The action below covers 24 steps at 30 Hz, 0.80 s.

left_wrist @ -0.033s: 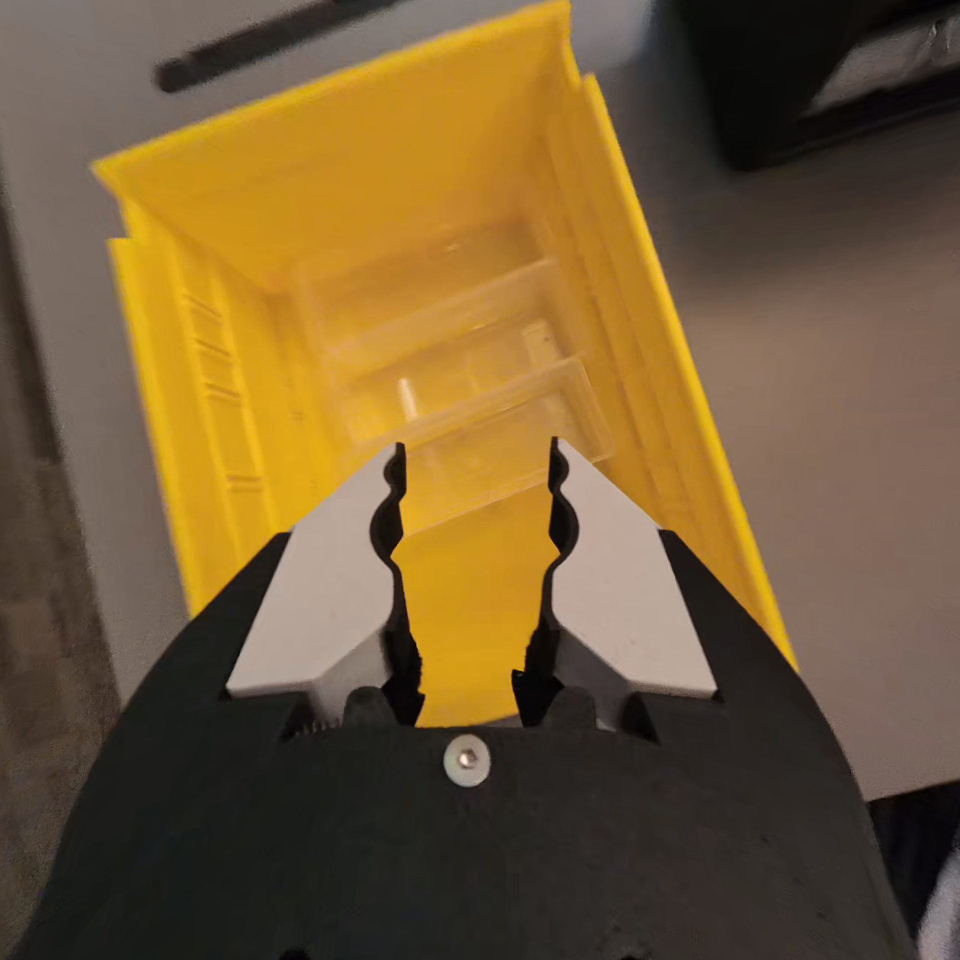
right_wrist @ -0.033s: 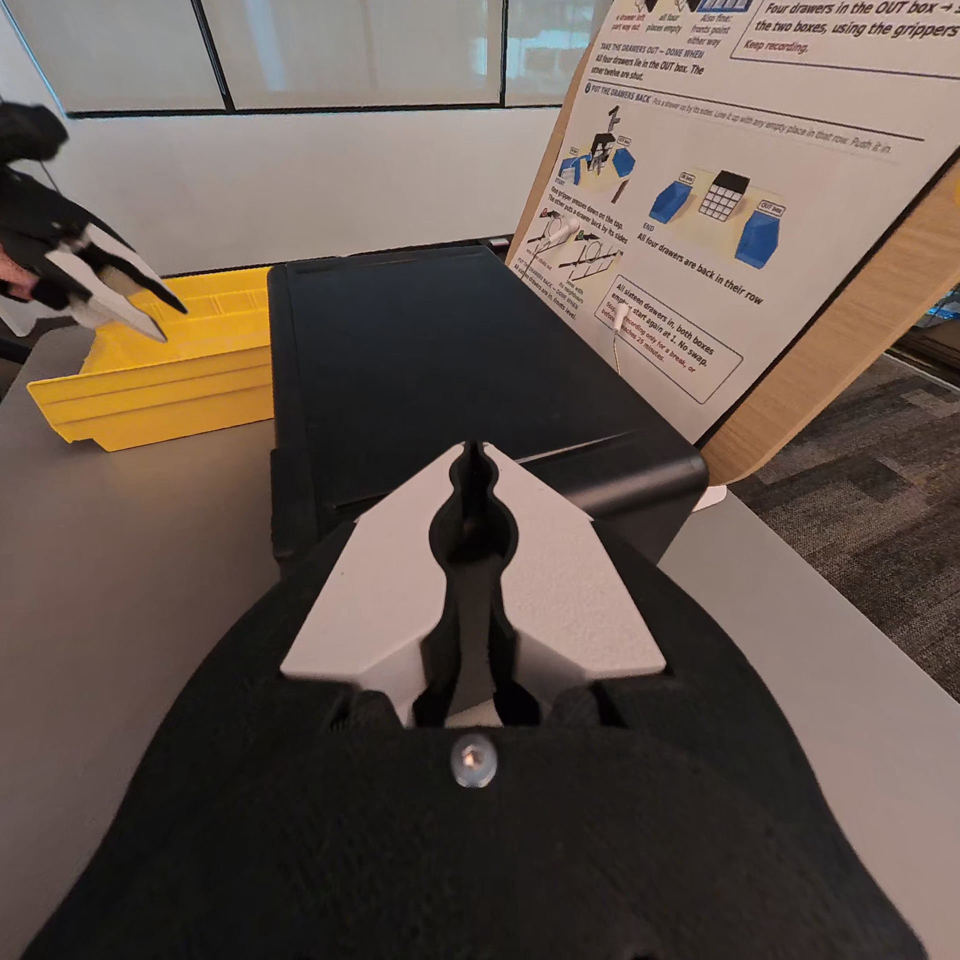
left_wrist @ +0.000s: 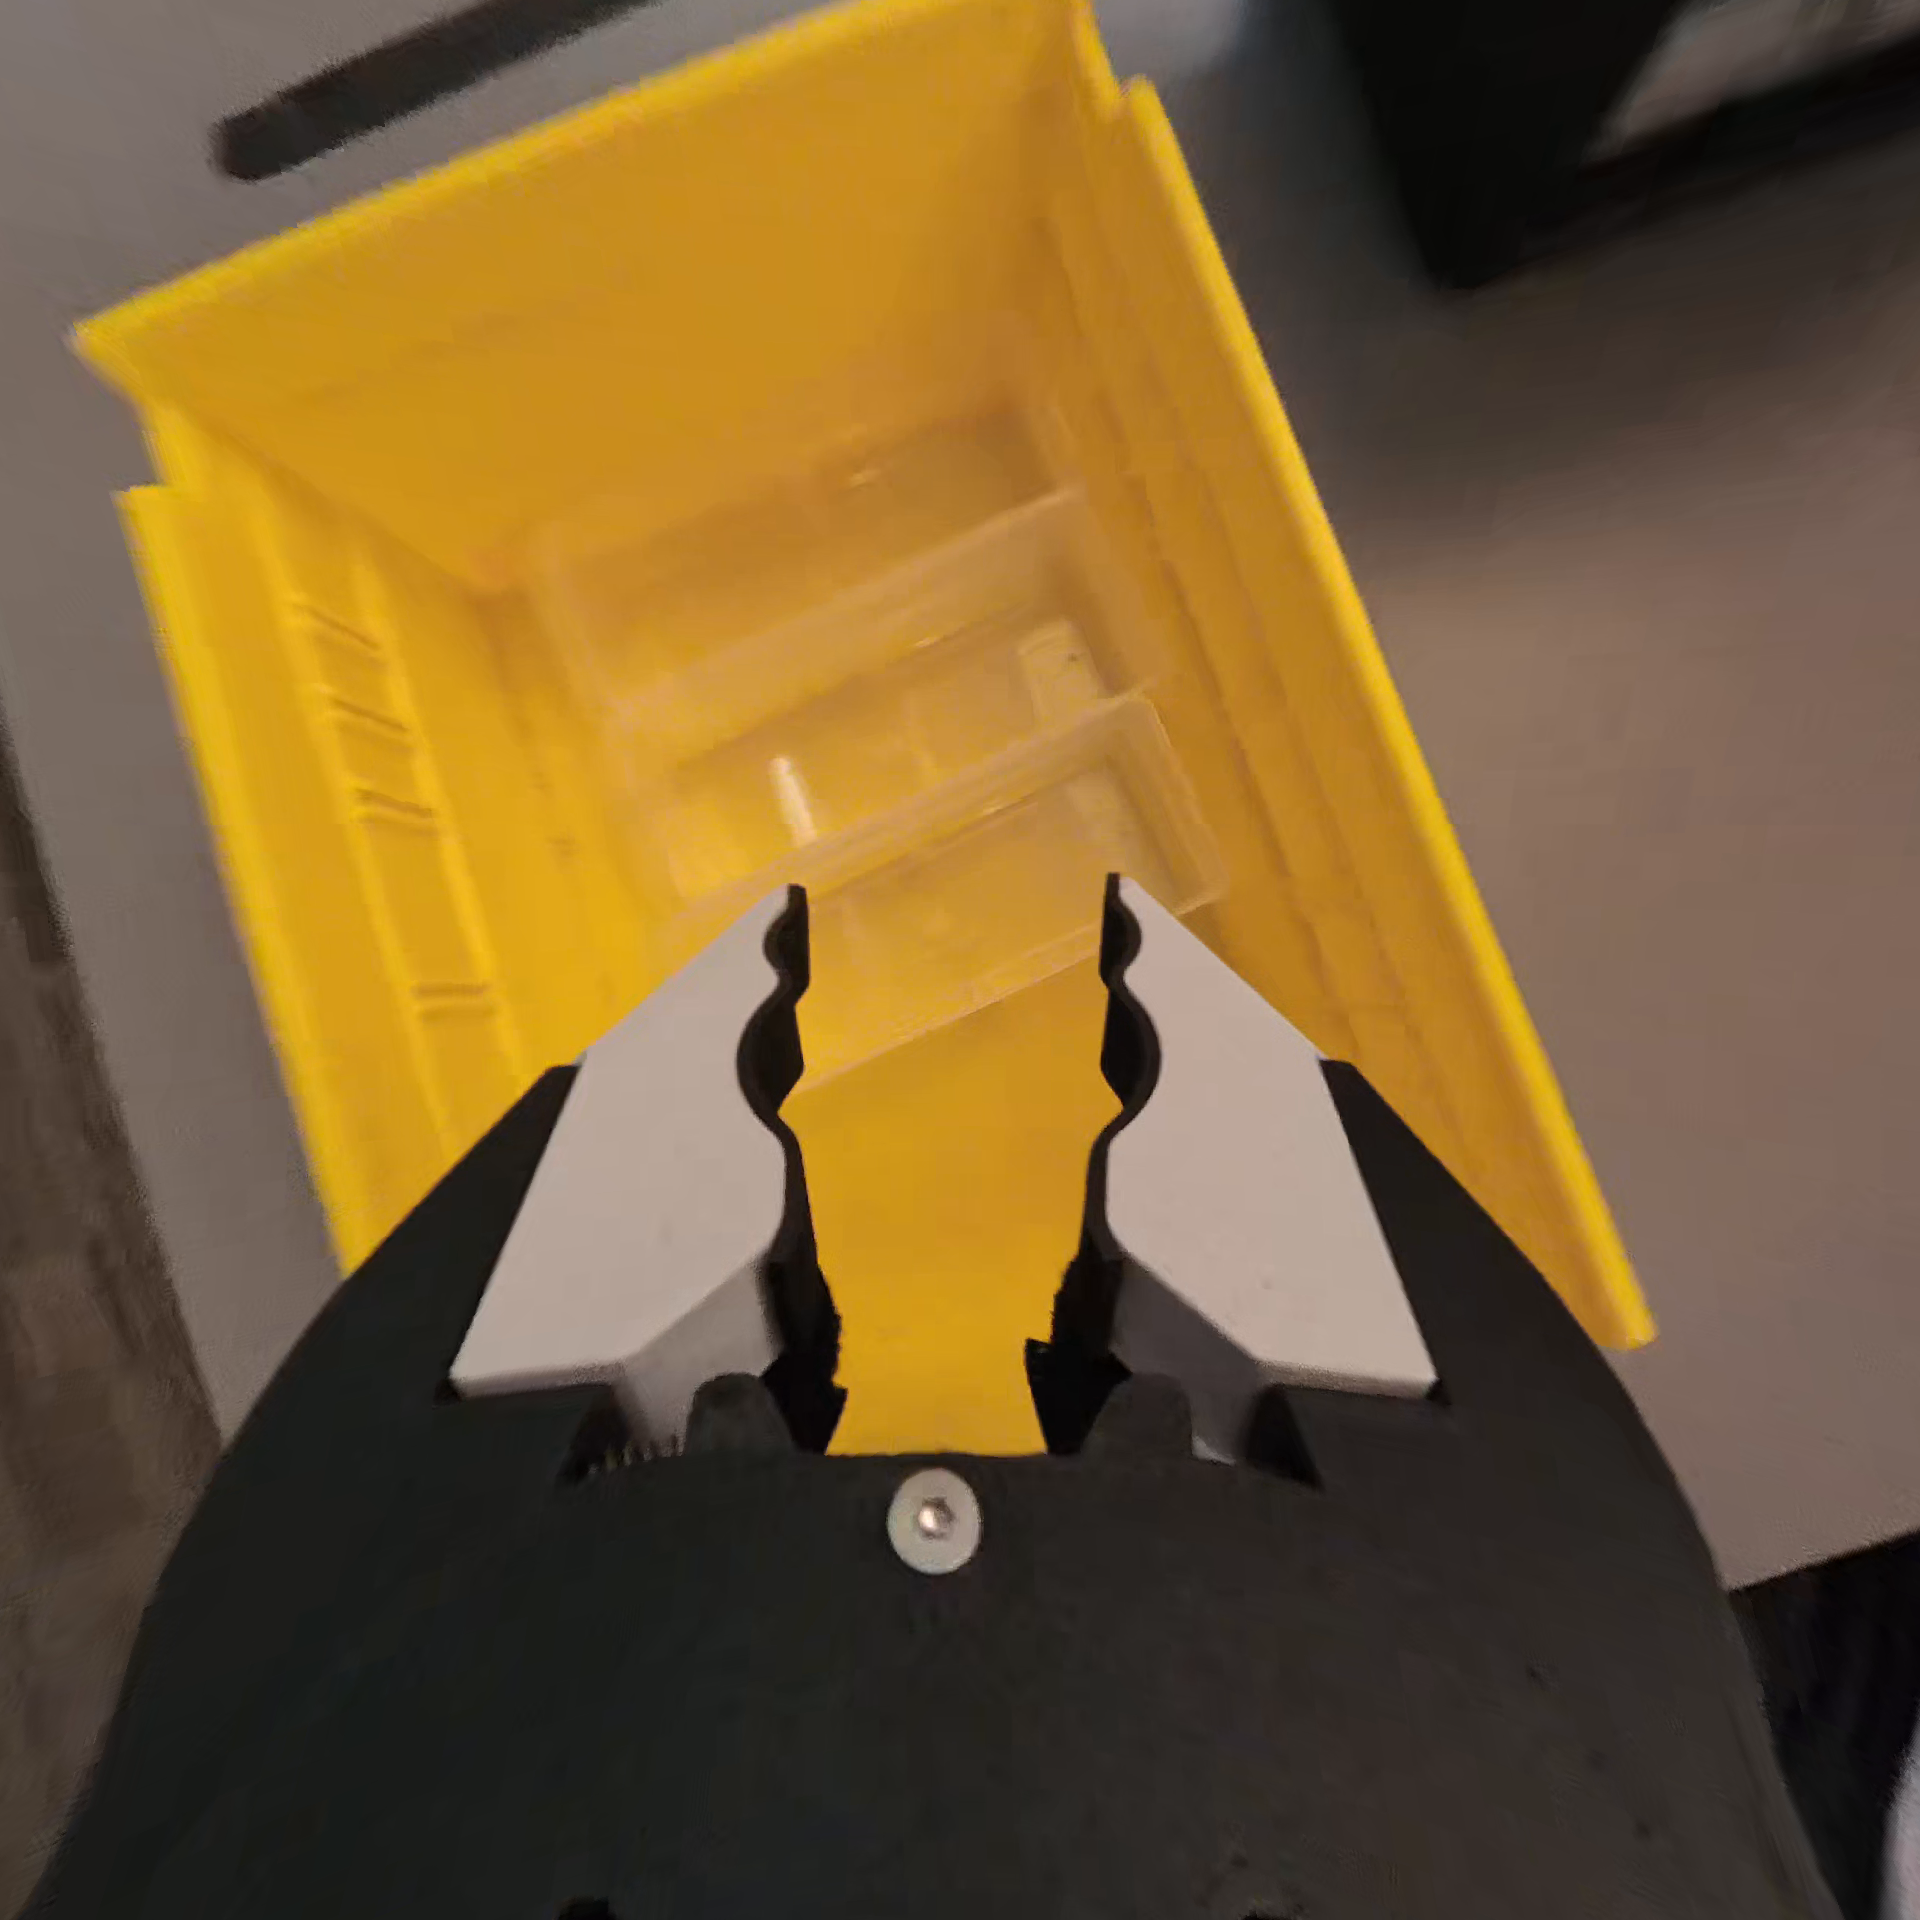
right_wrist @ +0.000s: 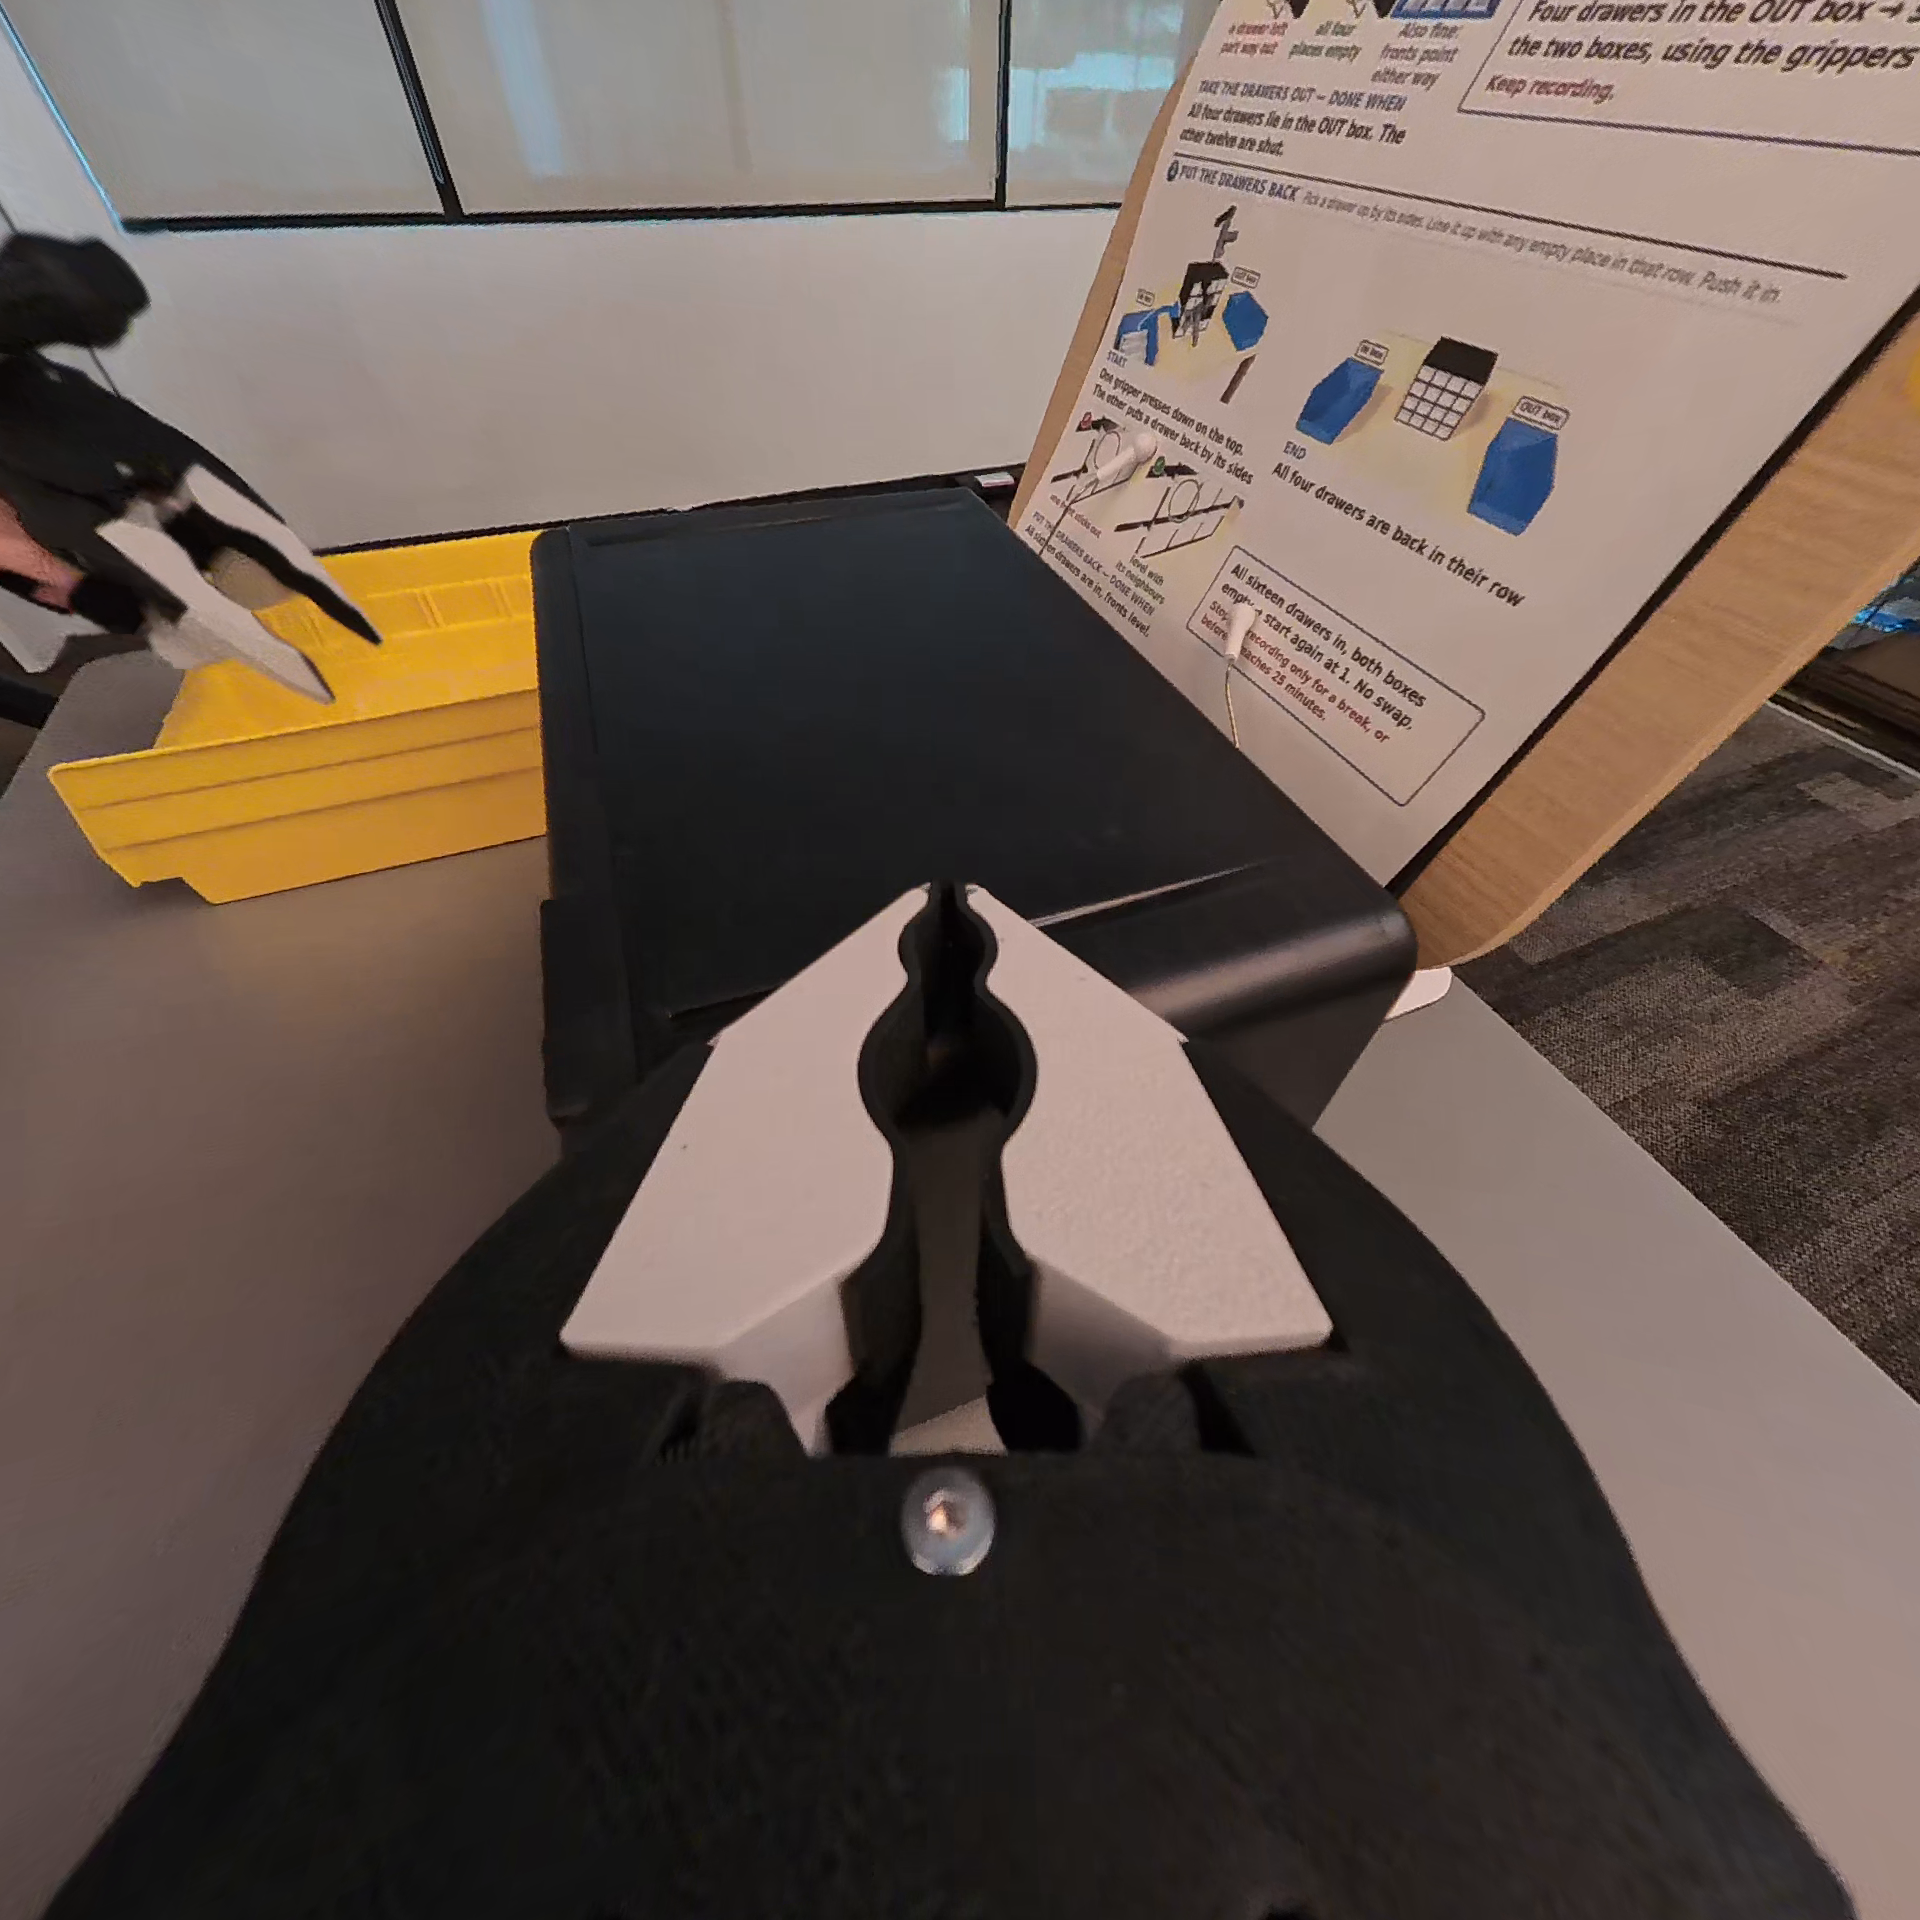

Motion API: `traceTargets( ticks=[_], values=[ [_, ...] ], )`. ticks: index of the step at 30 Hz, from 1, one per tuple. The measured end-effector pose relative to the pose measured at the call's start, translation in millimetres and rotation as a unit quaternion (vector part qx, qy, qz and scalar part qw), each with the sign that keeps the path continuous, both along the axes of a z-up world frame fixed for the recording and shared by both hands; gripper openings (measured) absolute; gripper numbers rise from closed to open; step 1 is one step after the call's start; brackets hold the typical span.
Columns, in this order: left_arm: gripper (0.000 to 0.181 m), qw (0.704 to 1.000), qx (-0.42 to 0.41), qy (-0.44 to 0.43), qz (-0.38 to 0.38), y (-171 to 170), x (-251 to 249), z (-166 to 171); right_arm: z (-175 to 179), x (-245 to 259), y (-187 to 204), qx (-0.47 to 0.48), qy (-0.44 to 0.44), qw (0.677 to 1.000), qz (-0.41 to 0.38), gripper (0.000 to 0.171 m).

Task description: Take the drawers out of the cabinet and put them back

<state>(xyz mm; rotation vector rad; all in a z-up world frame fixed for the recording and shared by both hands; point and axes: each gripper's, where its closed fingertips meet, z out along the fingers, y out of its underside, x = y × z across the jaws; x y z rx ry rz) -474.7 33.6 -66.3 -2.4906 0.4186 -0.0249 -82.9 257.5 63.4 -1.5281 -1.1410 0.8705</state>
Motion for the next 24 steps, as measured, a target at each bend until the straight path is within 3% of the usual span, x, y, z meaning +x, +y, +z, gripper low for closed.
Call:
traceTargets(
  ticks=[3, 5, 11, 13, 19, 24],
  values=[
    [0.055, 0.993, -0.019, 0.006, -0.113, -8, 11, -22, 0, 0, 0, -0.003, 0.0, 1.0, -0.005, 0.0],
    [0.055, 0.988, -0.049, 0.005, -0.146, -15, 9, -35, 0, 0, 0, -0.005, -0.001, 1.0, -0.007, 0.0],
    [0.055, 0.979, -0.131, 0.058, -0.142, -19, -17, -75, 0, 0, 1, 0.001, -0.013, 1.0, -0.013, 0.0],
    [0.043, 0.979, -0.139, 0.048, -0.143, -21, -14, -78, 0, 0, 1, -0.003, -0.009, 1.0, -0.01, 0.0],
    [0.01, 0.984, -0.101, 0.044, -0.14, -35, -7, -52, 0, 0, 2, -0.005, -0.009, 1.0, -0.008, 0.0],
    [0.001, 0.989, -0.005, 0.112, -0.096, -40, 7, 20, 0, -1, 2, -0.003, -0.012, 1.0, -0.008, 0.0]
  ],
)
